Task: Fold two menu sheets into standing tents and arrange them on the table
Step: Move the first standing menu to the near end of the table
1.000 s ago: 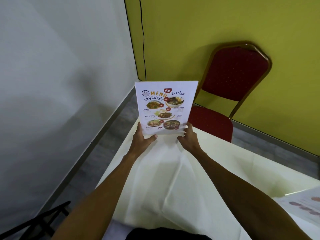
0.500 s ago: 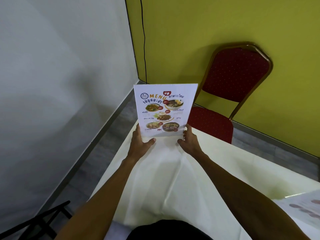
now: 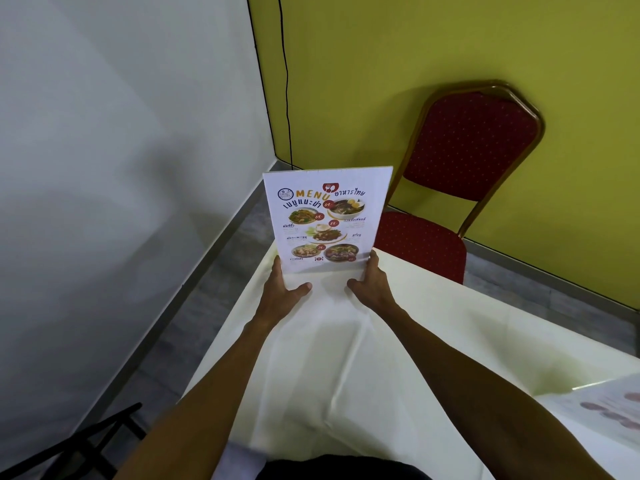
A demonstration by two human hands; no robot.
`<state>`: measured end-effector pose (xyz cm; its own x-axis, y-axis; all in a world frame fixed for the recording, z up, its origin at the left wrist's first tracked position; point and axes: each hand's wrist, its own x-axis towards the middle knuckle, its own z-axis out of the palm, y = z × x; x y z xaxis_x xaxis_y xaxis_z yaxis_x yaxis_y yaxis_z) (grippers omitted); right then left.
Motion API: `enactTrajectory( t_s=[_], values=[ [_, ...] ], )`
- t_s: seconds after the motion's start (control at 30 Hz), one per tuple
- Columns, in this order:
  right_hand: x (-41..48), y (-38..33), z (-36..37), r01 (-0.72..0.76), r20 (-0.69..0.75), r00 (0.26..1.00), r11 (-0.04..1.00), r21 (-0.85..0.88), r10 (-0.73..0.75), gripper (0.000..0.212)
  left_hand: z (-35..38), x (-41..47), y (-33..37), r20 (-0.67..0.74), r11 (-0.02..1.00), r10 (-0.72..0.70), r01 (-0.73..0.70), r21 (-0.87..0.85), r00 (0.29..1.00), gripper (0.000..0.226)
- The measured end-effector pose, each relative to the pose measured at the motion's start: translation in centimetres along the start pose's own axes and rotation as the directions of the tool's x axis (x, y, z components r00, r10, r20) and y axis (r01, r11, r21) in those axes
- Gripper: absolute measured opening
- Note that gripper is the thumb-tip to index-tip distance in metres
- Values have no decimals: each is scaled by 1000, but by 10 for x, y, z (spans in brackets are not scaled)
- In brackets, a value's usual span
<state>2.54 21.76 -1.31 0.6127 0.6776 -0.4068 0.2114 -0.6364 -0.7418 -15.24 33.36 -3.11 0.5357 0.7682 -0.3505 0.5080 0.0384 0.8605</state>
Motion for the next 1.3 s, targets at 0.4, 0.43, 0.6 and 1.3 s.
enactTrajectory(
  t_s=[0.4, 0.43, 0.6, 1.3],
  values=[
    [1, 4, -5, 11, 60, 998, 999, -41, -9, 83, 3, -5, -6, -21, 997, -33, 34, 65, 999, 97],
    [1, 4, -5, 9, 58, 998, 999, -40, -7, 85, 3, -5, -7, -20, 997, -44, 46, 61, 999, 99],
    [1, 1, -6, 17, 66, 998, 998, -56, -14, 83, 1, -6, -9, 2, 994, -51, 51, 100, 999, 99],
    [-1, 4, -27, 7, 141, 990, 977, -211, 24, 68, -15, -9, -7, 102, 959, -137, 106, 262, 985, 105]
  ],
)
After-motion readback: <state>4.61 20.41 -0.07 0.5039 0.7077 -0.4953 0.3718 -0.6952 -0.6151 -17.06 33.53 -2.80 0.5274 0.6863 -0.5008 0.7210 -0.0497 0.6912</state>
